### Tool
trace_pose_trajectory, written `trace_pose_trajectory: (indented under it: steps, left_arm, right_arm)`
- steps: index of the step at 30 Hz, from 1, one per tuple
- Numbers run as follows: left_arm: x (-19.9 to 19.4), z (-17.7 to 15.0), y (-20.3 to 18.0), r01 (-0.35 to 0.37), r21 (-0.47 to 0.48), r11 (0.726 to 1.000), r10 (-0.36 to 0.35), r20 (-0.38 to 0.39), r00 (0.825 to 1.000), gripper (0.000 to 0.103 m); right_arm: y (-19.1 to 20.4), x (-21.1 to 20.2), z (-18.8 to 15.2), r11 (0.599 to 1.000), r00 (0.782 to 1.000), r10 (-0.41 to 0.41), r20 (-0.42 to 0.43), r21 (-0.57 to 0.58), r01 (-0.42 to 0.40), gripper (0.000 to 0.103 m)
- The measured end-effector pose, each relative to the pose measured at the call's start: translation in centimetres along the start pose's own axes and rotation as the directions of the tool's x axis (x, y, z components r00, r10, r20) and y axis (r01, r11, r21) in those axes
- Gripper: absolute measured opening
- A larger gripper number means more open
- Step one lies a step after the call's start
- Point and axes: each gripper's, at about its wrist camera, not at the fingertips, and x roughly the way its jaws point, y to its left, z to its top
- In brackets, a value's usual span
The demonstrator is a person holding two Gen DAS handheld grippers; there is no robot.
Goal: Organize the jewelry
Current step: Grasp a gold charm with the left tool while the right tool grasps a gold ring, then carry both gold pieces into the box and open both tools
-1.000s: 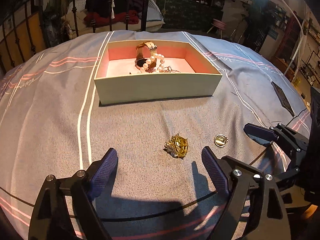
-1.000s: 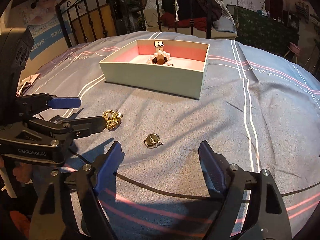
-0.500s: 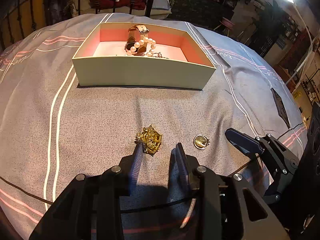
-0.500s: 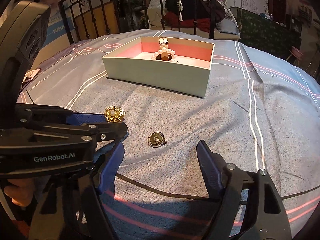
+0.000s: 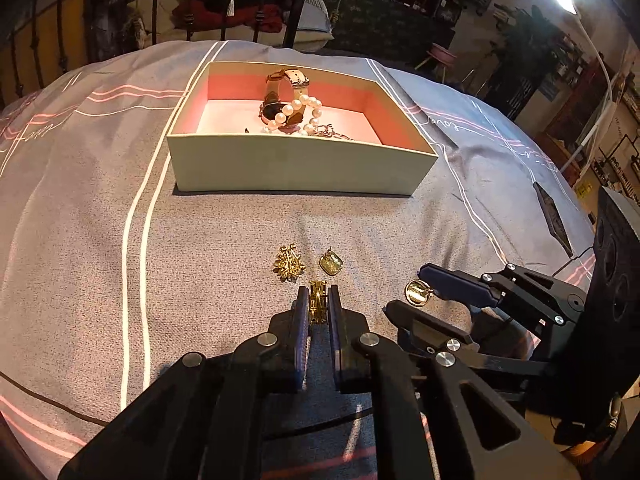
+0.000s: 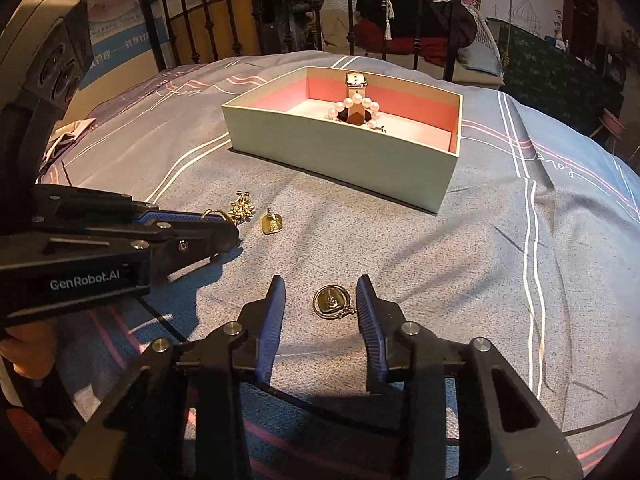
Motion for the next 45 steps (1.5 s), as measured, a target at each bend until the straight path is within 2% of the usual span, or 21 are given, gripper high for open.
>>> trace_pose_trajectory:
  steps: [3,4,14,22,28,33,38,45]
  left_arm:
    - [-0.3,-0.1,0.1,0.002,0.011,1.000,-0.002,0.007,1.000,0.009]
    - [-0.4,-0.1,0.0,-0.003,0.010,1.000,0.003,0.008,1.000,0.009]
    - [-0.5,-0.2,-0.3,0.003,0.016,1.000,-0.003,0.006,1.000,0.009]
    - [-1.0,0.8,-0.3,0.003,0.012,1.000,-0.004,0.026,1.000,0.009]
    - [-1.6,2.9,-0.1,-0.009,0.014,1.000,0.008,0.071,0.997,0.009]
    - [-1.5,6.2,0.7,-0.001,-0.028,1.000,0.003,0.081,0.997,0.009]
    - [-2.0,9.4,0.7,-0.015,-0.013,1.000,0.017,0.122,0.992,0.009]
    - [-1.8,12.8,0.3,-0.039,0.012,0.999,0.037,0.139,0.990,0.009]
  right_arm:
    - [-0.1,-0.1,-0.1,1.000,1.000,0.011,0.005,0.004,-0.011,0.029]
    - [-0.2,-0.1,-0.1,1.000,1.000,0.017,0.007,0.008,-0.017,0.020]
    - [-0.3,-0.5,0.1,1.000,0.999,0.010,0.038,0.021,-0.010,0.020]
    - [-0.2,-1.0,1.5,1.000,0.997,0.010,0.073,0.021,-0.012,0.020]
    - [-0.5,-1.4,3.5,1.000,0.994,0.011,0.107,0.028,-0.014,0.020]
    - [-1.8,-1.6,6.4,0.998,0.990,0.016,0.141,0.064,-0.025,0.020]
    - [-2.9,-1.3,9.2,0.997,0.986,0.012,0.164,0.075,-0.025,0.020]
    - [-4.0,-0.6,12.3,0.995,0.982,-0.009,0.187,0.097,-0.009,0.020]
